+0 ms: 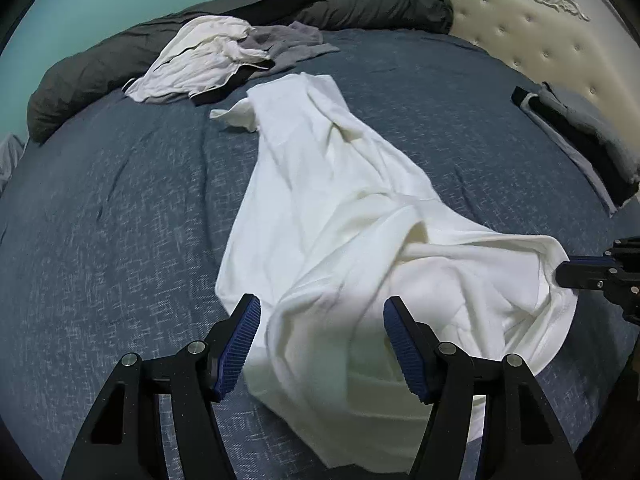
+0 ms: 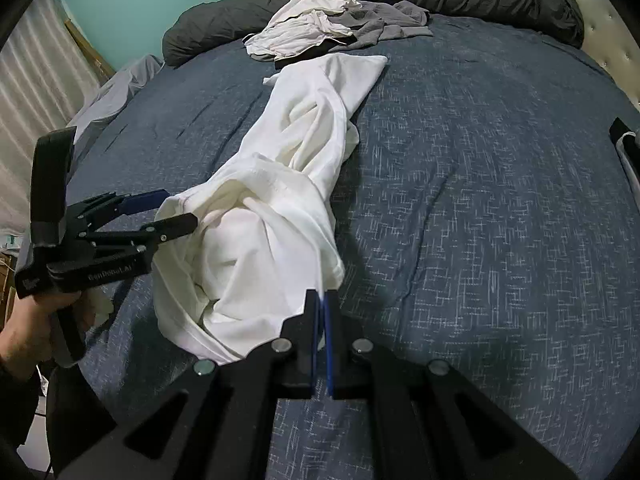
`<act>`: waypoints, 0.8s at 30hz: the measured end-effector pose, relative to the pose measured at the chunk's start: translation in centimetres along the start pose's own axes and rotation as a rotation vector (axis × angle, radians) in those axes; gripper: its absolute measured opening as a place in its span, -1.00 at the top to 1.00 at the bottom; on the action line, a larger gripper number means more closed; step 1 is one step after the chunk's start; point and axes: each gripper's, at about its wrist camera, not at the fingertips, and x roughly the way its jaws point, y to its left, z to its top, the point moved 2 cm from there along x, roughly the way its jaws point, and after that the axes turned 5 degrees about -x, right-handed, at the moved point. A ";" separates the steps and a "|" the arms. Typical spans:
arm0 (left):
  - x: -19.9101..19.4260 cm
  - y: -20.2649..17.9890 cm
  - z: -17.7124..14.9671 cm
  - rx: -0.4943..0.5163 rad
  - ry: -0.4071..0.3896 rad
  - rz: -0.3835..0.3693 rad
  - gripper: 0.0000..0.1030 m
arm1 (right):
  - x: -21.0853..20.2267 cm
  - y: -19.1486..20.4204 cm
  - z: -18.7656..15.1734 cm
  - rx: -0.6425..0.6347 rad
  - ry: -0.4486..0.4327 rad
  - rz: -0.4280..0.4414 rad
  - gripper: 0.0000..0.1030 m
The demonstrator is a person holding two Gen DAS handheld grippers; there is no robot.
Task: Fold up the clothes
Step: 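Grasp the white T-shirt hem with the right tool while the left tool grasps another hem edge, then lift the white T-shirt off the bed with both tools, spreading the hem between them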
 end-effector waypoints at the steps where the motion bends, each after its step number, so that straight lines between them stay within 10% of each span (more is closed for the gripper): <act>1: 0.2 -0.1 0.0 0.004 0.003 0.003 -0.33 | 0.0 -0.1 0.0 0.000 0.001 0.001 0.96; 5: 1.1 -0.2 0.2 0.012 0.014 0.023 -0.31 | 0.2 -0.2 0.2 0.005 0.002 0.004 0.96; 13: 0.9 1.3 0.7 -0.019 -0.001 0.010 0.36 | 0.3 -0.4 0.4 0.008 -0.005 0.008 0.96; 24: -2.0 3.2 0.3 -0.080 -0.041 -0.062 0.37 | 0.0 -0.3 0.7 0.014 -0.018 0.018 0.96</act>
